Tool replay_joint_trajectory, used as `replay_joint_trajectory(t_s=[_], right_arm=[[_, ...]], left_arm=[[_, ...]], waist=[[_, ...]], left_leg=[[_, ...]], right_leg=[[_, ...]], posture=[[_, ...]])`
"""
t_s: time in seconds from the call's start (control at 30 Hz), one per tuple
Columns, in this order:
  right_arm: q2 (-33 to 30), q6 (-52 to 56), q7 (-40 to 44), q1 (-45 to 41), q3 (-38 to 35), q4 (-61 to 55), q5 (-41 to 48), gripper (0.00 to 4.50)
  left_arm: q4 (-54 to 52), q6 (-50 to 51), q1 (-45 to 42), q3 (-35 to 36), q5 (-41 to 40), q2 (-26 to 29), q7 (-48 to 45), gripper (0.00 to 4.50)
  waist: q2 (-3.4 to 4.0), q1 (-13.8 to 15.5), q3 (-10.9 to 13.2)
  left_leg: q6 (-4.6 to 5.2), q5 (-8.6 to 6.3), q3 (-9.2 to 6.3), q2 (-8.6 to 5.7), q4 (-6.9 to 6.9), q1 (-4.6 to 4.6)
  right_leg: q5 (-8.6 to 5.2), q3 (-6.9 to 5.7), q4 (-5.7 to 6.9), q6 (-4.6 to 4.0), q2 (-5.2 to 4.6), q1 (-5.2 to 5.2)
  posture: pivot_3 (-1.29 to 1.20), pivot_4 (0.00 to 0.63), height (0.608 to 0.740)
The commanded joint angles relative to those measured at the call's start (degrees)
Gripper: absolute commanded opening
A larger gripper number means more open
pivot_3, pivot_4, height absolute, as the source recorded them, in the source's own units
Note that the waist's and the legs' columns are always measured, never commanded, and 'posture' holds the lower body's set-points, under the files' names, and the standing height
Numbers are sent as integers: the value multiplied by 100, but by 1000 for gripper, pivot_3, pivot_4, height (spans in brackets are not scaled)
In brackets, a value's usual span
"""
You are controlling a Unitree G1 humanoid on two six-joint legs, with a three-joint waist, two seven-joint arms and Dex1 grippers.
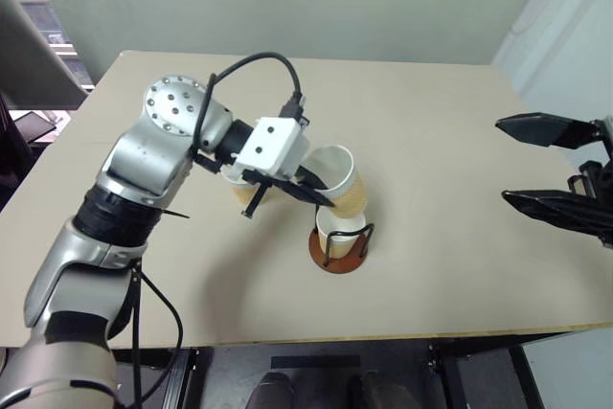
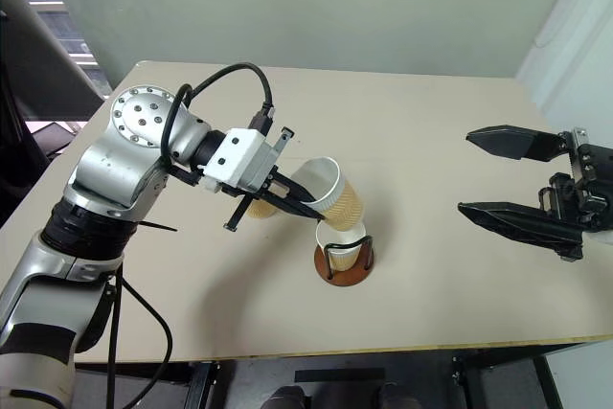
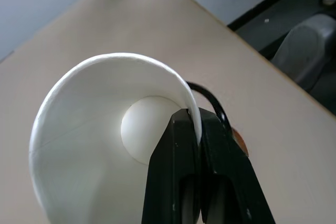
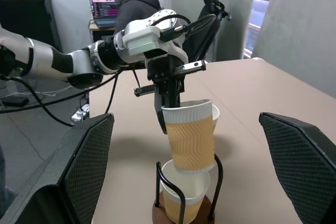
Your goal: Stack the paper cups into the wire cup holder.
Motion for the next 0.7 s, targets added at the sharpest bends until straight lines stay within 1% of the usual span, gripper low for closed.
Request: replay_joint_trajectory(t_s=[0.03, 0.13, 0.3, 0.5, 0.6, 0.63, 0.7], right_arm=[[-128, -36, -81, 31, -272, -139, 128, 4500], [-136, -63, -90, 50, -259, -134, 105, 4500], [-124, -121, -94, 59, -193, -142, 26, 4500], [-117, -151, -104, 89, -178, -178, -1, 4500], [-118, -156, -119, 119, -199, -206, 11, 4500], [-118, -158, -121, 134, -205, -213, 5, 4500], [-119, -161, -128, 167, -222, -235, 1, 4500]], left_arm=[[-54, -299, -164, -146, -31, 134, -236, 49], [-119, -453, -181, -371, -152, 318, -236, 49], [-112, -689, -246, -617, -128, 443, -236, 49], [-29, -759, -281, -715, 25, 335, -236, 49], [11, -764, -307, -735, 72, 296, -236, 675], [23, -765, -316, -742, 82, 284, -236, 982], [50, -768, -332, -736, 118, 245, -236, 1743]], waist=[[0, 0, 0], [0, 0, 0], [0, 3, 0], [0, 2, 0], [0, 2, 0], [0, 2, 0], [0, 2, 0]], left_leg=[[2, -1, 0, 0, 2, -2], [4, -2, 0, 0, 4, -3], [8, -4, -1, -2, 7, -3], [10, -5, 3, -4, 8, -3], [10, -6, 4, -4, 9, -3], [10, -6, 4, -4, 9, -3], [11, -6, 4, -4, 9, -3]], right_leg=[[0, 0, -1, 1, 0, 0], [1, 6, -3, 6, -1, -2], [3, 9, -4, 10, -2, 0], [2, 10, -4, 11, -3, 0], [2, 11, -4, 12, -3, 0], [2, 11, -4, 12, -3, 0], [2, 11, -4, 12, -3, 1]], posture=[[0, 150, 740], [0, 150, 740], [0, 150, 740], [0, 150, 740], [0, 150, 740], [0, 150, 740], [0, 150, 740]])
